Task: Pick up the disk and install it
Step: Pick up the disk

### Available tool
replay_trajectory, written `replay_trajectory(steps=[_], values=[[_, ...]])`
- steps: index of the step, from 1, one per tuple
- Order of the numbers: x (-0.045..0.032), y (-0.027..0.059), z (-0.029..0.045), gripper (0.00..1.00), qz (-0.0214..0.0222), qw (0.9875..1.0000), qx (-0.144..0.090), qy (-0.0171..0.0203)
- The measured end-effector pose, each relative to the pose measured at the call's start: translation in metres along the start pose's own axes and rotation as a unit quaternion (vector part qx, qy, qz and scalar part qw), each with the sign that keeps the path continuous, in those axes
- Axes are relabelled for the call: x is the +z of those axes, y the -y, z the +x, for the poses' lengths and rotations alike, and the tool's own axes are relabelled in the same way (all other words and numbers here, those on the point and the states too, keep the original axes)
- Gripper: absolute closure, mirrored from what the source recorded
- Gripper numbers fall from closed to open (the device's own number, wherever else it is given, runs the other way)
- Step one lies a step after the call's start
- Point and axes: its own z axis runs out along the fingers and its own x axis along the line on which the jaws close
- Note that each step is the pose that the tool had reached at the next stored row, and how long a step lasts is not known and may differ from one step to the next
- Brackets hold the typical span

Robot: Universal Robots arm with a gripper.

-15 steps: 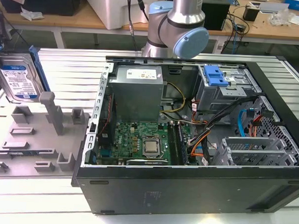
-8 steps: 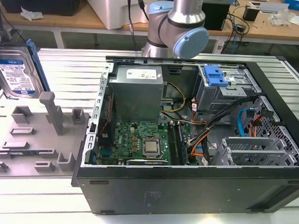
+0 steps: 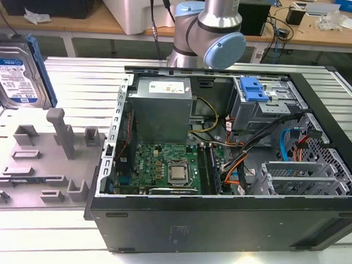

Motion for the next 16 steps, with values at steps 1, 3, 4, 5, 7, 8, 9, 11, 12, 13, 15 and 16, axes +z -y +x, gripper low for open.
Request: replay_trajectory(steps=[1, 3, 4, 5, 7, 8, 9, 11, 12, 13, 15, 16], values=[[-0.0023, 0.0, 0.0001, 0.63, 0.0, 1.0, 0.0, 0.0], [-0.007, 0.0002, 0.0004, 0.63, 0.0, 1.0, 0.0, 0.0], [-0.0091, 0.0003, 0.0005, 0.63, 0.0, 1.0, 0.0, 0.0], [-0.0113, 0.0004, 0.0006, 0.63, 0.0, 1.0, 0.0, 0.0], [-0.0159, 0.0007, 0.0008, 0.63, 0.0, 1.0, 0.0, 0.0], [-0.0182, 0.0009, 0.001, 0.63, 0.0, 1.0, 0.0, 0.0], [-0.0212, 0.0011, 0.0011, 0.63, 0.0, 1.0, 0.0, 0.0], [-0.0266, 0.0015, 0.0014, 0.63, 0.0, 1.0, 0.0, 0.0], [-0.0292, 0.0017, 0.0016, 0.63, 0.0, 1.0, 0.0, 0.0], [-0.0332, 0.0021, 0.0018, 0.63, 0.0, 1.0, 0.0, 0.0], [-0.0375, 0.0025, 0.002, 0.63, 0.0, 1.0, 0.0, 0.0], [-0.041, 0.0028, 0.0022, 0.63, 0.0, 1.0, 0.0, 0.0]])
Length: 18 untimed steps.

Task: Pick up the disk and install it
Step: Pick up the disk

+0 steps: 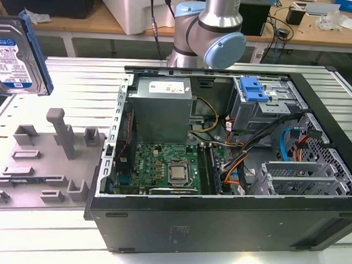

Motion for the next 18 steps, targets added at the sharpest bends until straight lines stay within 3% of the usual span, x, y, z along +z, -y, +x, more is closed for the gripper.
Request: replay_trajectory(steps=[9, 18], values=[[-0.0243, 0.0041, 0.0013, 0.63, 0.0, 1.0, 0.0, 0.0], [-0.0271, 0.0046, 0.0015, 0.63, 0.0, 1.0, 0.0, 0.0]])
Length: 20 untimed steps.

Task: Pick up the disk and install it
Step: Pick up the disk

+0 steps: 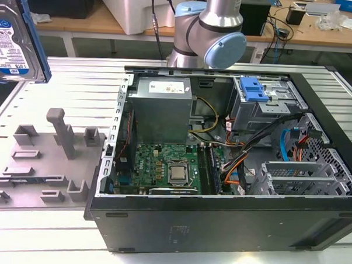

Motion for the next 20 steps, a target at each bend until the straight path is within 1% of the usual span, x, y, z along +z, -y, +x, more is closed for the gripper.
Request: replay_trajectory(steps=[3, 9, 13, 20], values=[[0.0, 0.0, 0.0, 0.63, 0.0001, 1.0, 0.0, 0.0001], [-0.003, 0.001, 0.0008, 0.63, 0.0006, 1.0, 0.0, 0.0001], [-0.0047, 0.0071, 0.0025, 0.63, 0.0006, 1.0, 0.0, 0.0001], [-0.0065, 0.0206, 0.008, 0.63, 0.0005, 1.0, 0.0, 0.0001]])
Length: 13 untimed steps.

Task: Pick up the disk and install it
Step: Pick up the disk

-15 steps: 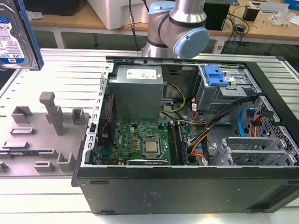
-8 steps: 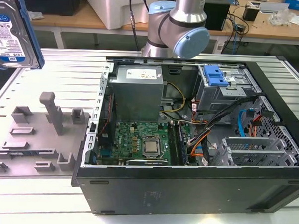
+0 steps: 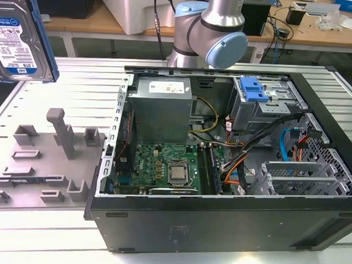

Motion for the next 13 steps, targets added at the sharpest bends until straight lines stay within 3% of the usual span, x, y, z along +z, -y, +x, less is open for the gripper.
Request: replay_trajectory(steps=[5, 9, 13], values=[[-0.0008, 0.0123, 0.0066, 0.63, 0.0001, 1.0, 0.0, 0.0], [-0.0021, 0.0289, 0.0145, 0.63, 0.0, 1.0, 0.0, 0.0], [-0.0025, 0.0392, 0.0188, 0.63, 0.0, 1.0, 0.0, 0.0]])
